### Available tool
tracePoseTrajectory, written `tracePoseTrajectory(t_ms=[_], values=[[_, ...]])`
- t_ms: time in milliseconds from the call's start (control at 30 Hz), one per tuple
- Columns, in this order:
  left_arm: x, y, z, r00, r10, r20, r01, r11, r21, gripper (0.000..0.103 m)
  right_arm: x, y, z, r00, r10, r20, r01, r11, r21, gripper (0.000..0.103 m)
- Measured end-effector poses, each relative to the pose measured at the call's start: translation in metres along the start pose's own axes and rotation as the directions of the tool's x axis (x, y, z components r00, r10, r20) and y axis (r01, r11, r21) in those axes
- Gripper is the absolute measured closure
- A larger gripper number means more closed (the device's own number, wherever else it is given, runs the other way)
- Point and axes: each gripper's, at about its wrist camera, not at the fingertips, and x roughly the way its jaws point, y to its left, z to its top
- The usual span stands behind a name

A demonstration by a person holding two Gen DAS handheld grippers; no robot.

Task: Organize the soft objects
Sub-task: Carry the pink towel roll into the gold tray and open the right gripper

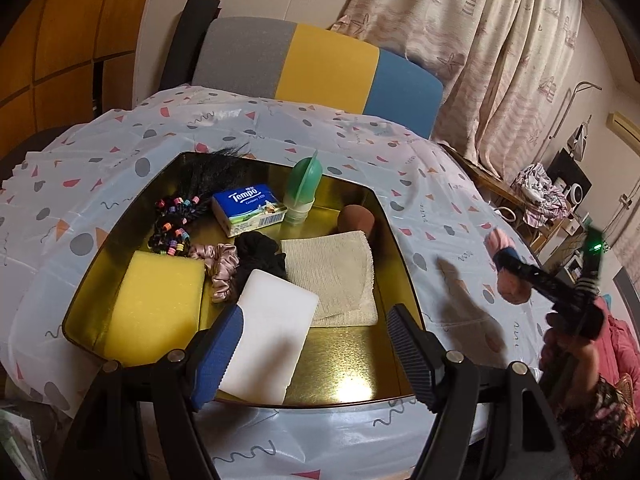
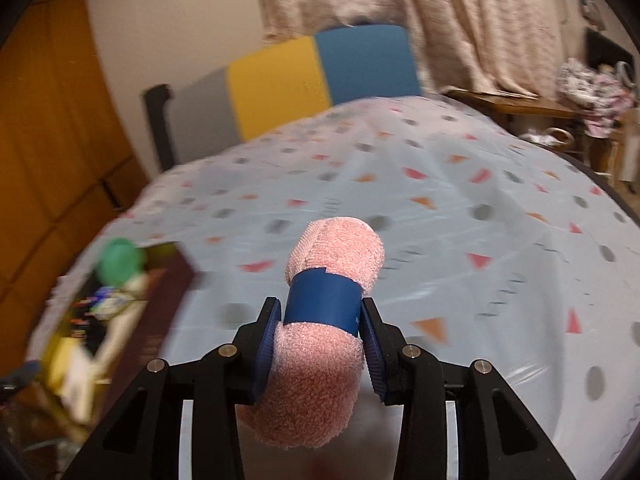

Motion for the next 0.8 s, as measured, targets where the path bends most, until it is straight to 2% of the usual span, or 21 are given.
tracePoseTrajectory(t_ms=[133,267,533,800], values=[[-0.003,0.004,0.001,1.000,0.028,-0.002,-0.028,0.999,-0.021,0.027,-0.017,0.053,0.002,0.992,0.129,0.013,-0.128,0.991,-0.044,0.063],[-0.005,0.009,0.002,0.999,0.051,-0.004,-0.051,0.998,-0.037,0.027,-0.025,0.103,-0.004,0.980,0.200,-0.006,-0.199,0.973,-0.113,0.063],[-0.011,0.017,0.004,0.997,0.083,0.005,-0.083,0.995,-0.064,0.027,-0.014,0.160,-0.024,0.965,0.237,-0.110,-0.250,0.960,-0.125,0.063],[-0.017,0.024,0.005,0.994,0.113,0.010,-0.112,0.990,-0.084,0.027,0.000,0.186,-0.040,0.954,0.236,-0.185,-0.258,0.960,-0.105,0.063]])
